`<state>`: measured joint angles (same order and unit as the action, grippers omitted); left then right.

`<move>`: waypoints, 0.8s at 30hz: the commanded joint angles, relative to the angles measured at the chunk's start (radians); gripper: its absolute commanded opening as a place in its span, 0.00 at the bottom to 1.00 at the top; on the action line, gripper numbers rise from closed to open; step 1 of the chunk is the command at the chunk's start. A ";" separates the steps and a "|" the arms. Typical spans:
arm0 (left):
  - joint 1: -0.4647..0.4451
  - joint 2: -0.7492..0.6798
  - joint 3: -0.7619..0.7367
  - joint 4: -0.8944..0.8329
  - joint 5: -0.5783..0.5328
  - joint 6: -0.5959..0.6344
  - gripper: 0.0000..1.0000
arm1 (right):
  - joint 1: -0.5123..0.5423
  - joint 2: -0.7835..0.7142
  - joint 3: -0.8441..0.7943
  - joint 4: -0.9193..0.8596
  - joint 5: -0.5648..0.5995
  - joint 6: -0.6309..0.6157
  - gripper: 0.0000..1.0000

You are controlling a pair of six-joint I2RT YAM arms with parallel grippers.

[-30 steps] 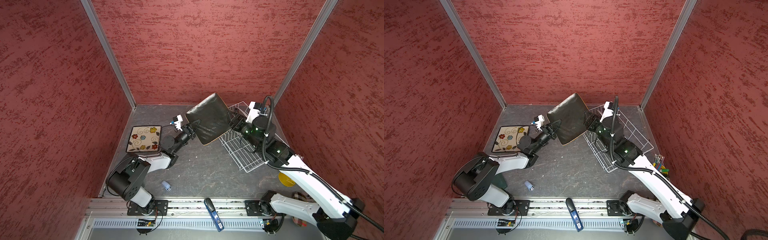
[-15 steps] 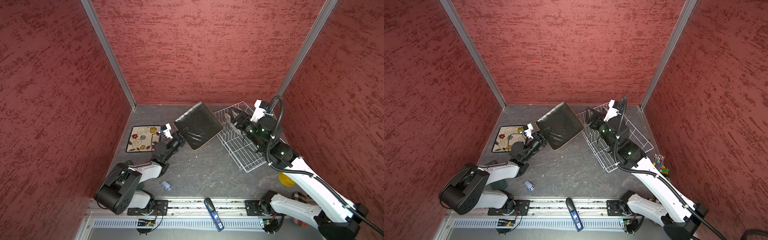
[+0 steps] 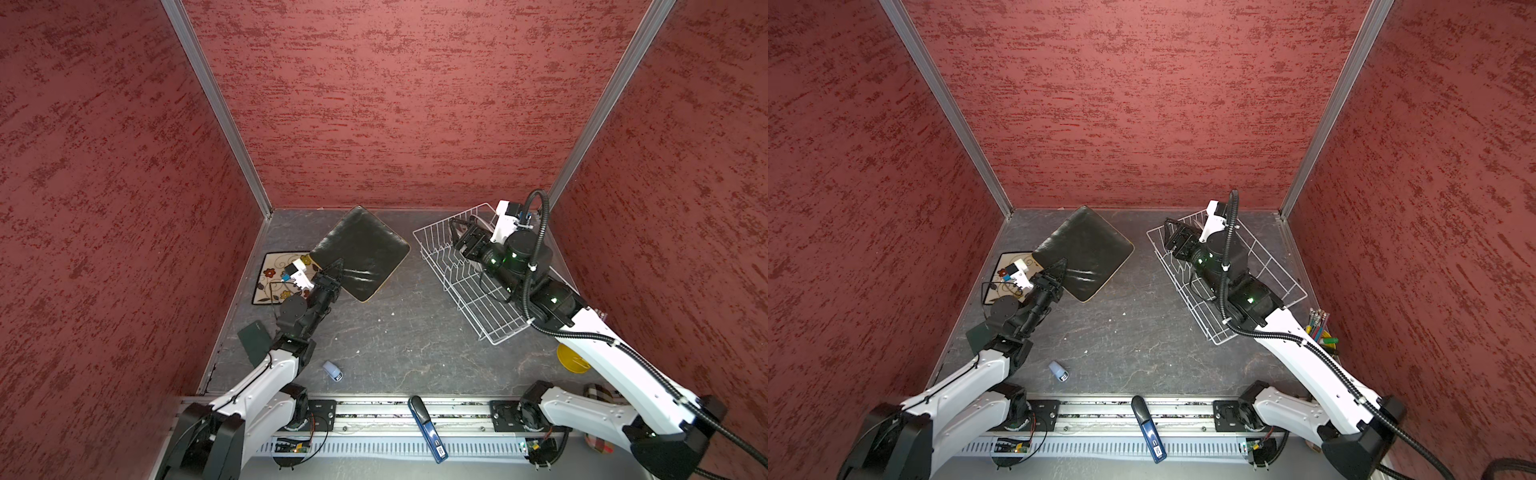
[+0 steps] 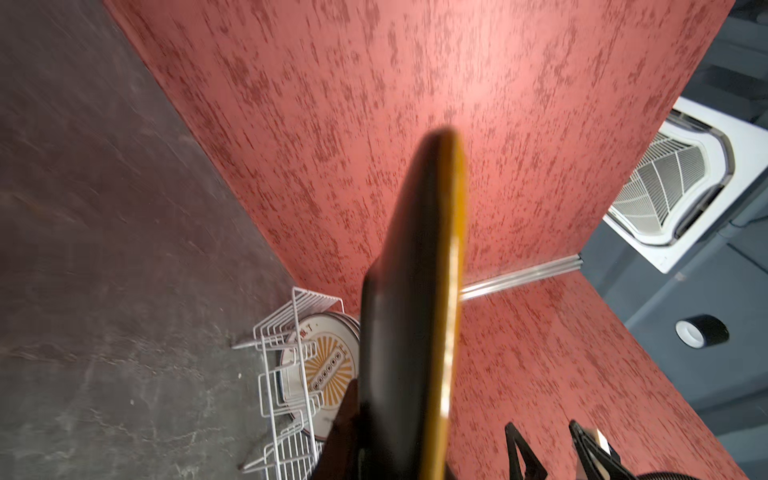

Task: Unload the plates from the dish rack
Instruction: 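Carry the brown plate with the left gripper over the flowered plate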

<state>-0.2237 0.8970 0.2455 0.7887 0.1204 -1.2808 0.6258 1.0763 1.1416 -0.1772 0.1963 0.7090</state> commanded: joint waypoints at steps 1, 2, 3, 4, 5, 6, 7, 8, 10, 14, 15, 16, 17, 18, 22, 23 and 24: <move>0.066 -0.114 0.001 -0.019 -0.022 -0.010 0.00 | -0.008 -0.004 -0.013 -0.008 -0.002 -0.009 0.81; 0.084 -0.137 -0.011 -0.046 -0.027 -0.022 0.00 | -0.008 -0.003 -0.013 -0.007 -0.004 -0.009 0.81; 0.101 -0.162 -0.023 -0.073 -0.034 -0.035 0.00 | -0.008 -0.003 -0.015 -0.004 -0.007 -0.008 0.81; 0.124 -0.184 -0.031 -0.103 -0.037 -0.047 0.00 | -0.008 -0.003 -0.018 0.002 -0.012 -0.004 0.81; 0.141 -0.201 -0.038 -0.130 -0.036 -0.057 0.00 | -0.008 -0.005 -0.021 0.008 -0.015 -0.004 0.81; 0.165 -0.218 -0.045 -0.149 -0.035 -0.061 0.00 | -0.008 -0.007 -0.025 0.015 -0.017 -0.002 0.81; 0.187 -0.232 -0.051 -0.159 -0.031 -0.063 0.00 | -0.008 -0.008 -0.026 0.017 -0.018 -0.002 0.81; 0.205 -0.241 -0.054 -0.168 -0.023 -0.063 0.00 | -0.008 -0.009 -0.026 0.016 -0.018 -0.002 0.81; 0.254 -0.250 -0.051 -0.189 0.010 -0.065 0.00 | -0.008 -0.009 -0.026 0.010 -0.015 -0.003 0.81; 0.337 -0.236 -0.044 -0.203 0.061 -0.069 0.00 | -0.009 -0.010 -0.033 0.008 -0.014 -0.005 0.81; 0.359 -0.225 -0.042 -0.200 0.076 -0.069 0.00 | -0.009 -0.012 -0.036 0.009 -0.015 -0.005 0.81; 0.381 -0.213 -0.042 -0.195 0.092 -0.071 0.00 | -0.010 -0.013 -0.040 0.014 -0.017 -0.002 0.81; 0.400 -0.196 -0.044 -0.182 0.107 -0.075 0.00 | -0.009 -0.016 -0.045 0.024 -0.022 0.004 0.81; 0.418 -0.179 -0.048 -0.163 0.119 -0.078 0.00 | -0.009 -0.019 -0.050 0.034 -0.026 0.008 0.81; 0.475 -0.123 -0.049 -0.109 0.152 -0.076 0.00 | -0.009 -0.017 -0.050 0.042 -0.035 0.011 0.81; 0.488 -0.113 -0.050 -0.096 0.156 -0.072 0.00 | -0.009 -0.013 -0.049 0.038 -0.037 0.010 0.81; 0.499 -0.106 -0.048 -0.093 0.158 -0.064 0.00 | -0.009 -0.010 -0.049 0.036 -0.036 0.007 0.81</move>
<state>0.2478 0.8028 0.1616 0.4496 0.2272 -1.3346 0.6216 1.0714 1.0950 -0.1680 0.1810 0.7078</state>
